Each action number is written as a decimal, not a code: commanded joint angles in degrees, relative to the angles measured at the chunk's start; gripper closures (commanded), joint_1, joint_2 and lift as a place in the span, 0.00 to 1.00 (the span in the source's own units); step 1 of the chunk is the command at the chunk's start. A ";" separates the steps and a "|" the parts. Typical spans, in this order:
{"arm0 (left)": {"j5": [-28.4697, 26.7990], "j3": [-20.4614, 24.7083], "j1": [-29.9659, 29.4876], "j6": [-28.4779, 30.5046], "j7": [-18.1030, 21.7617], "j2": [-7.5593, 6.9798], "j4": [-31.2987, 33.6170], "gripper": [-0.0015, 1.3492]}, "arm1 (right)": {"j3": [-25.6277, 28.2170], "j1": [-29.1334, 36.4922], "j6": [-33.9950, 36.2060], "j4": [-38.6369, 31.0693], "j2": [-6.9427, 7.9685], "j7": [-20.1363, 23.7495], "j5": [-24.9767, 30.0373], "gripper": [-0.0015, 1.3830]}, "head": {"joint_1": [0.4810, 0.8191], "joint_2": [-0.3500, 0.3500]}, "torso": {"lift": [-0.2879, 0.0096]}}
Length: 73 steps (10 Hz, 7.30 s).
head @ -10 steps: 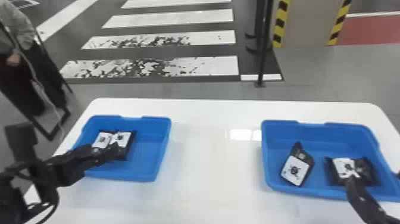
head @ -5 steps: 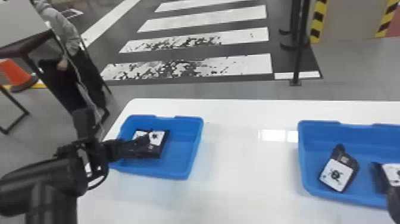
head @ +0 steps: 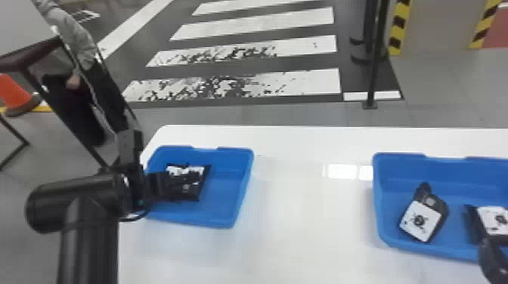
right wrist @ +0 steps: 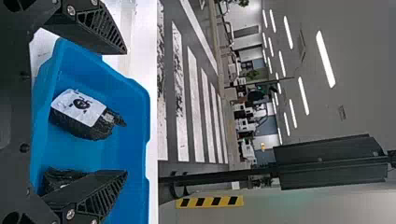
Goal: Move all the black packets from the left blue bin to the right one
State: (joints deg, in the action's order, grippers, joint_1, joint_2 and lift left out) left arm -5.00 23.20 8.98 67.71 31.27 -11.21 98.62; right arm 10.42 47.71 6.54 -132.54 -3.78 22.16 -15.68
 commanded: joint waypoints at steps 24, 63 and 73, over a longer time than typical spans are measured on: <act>24.30 -30.40 -9.39 -1.76 7.84 0.75 23.23 0.89 | -8.14 -11.71 7.94 2.39 -3.69 5.09 -6.60 0.09 | 0.63 0.34 | 0.49; 0.31 7.76 -8.69 4.84 5.38 0.05 16.20 0.29 | -0.14 -2.43 -7.67 8.30 -0.96 -1.94 -4.20 0.10 | 0.63 0.87 | 0.49; -3.69 3.42 8.75 4.28 -1.91 -1.80 -10.38 0.30 | -0.82 -4.54 -5.42 10.97 -1.23 -0.36 -4.66 0.10 | 0.63 0.92 | 0.49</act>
State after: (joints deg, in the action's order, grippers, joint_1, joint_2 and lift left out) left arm -8.66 26.86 16.56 71.91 29.52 -12.90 89.91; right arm 9.60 43.30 0.92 -121.71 -4.98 21.79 -20.26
